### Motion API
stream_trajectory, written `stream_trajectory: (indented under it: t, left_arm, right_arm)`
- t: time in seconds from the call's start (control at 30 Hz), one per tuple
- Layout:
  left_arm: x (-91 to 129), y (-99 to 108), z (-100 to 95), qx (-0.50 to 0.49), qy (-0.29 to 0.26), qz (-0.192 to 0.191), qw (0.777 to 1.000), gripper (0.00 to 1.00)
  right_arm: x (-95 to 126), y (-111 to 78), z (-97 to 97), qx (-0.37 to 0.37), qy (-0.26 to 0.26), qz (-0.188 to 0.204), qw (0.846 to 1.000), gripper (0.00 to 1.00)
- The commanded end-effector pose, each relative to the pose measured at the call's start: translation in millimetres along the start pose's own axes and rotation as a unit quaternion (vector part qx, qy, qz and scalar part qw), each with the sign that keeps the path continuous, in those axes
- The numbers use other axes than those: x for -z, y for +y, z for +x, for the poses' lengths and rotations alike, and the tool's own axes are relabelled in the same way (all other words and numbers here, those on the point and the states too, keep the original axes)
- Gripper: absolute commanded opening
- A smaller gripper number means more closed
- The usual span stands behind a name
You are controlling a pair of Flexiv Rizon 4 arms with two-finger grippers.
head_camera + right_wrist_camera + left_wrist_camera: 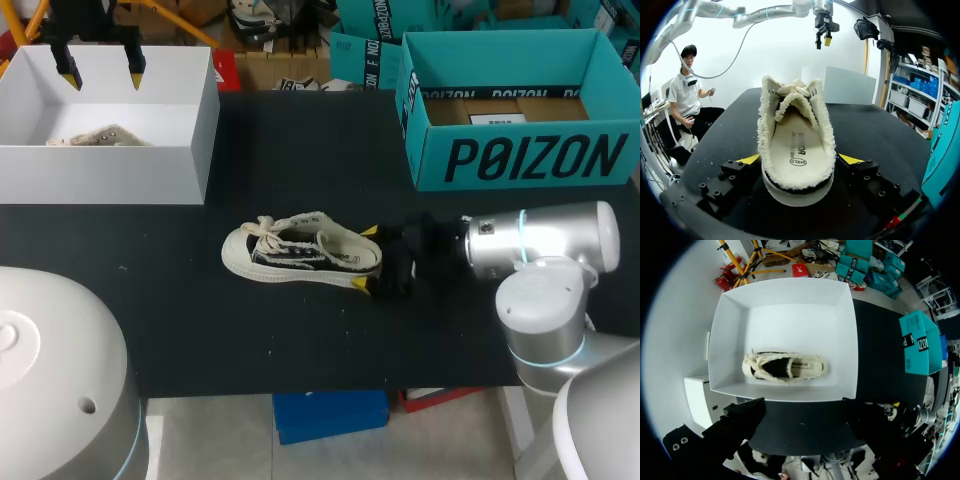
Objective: Take the shoe out of the shoebox, open the shoe tongue, remove and reinsert the insole, then place the shoe into the shoebox
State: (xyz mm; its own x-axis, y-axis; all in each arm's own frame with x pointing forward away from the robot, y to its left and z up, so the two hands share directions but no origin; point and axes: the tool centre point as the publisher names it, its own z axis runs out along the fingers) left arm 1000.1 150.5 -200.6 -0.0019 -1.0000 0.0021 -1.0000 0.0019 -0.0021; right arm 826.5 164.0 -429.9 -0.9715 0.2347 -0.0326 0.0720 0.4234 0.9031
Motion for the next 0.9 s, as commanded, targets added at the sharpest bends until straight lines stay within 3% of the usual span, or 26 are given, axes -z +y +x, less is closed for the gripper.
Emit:
stream_trajectory:
  t: [0.03, 0.53, 0.9]
  left_arm:
    - [0, 0, 0.1, 0.000, 0.000, -0.001, 1.000, 1.00]
    - [0, 0, 0.1, 0.000, 0.000, -0.001, 1.000, 1.00]
    - [0, 0, 0.1, 0.000, 0.000, -0.001, 1.000, 1.00]
  right_arm:
    - [-2, -0.7, -2.6, 0.000, 0.001, 0.001, 1.000, 0.00]
    - [4, 4.0, -17.1, 0.030, 0.028, 0.011, 0.999, 0.00]
    - [1, 4.5, -15.9, 0.039, 0.048, 0.007, 0.998, 0.00]
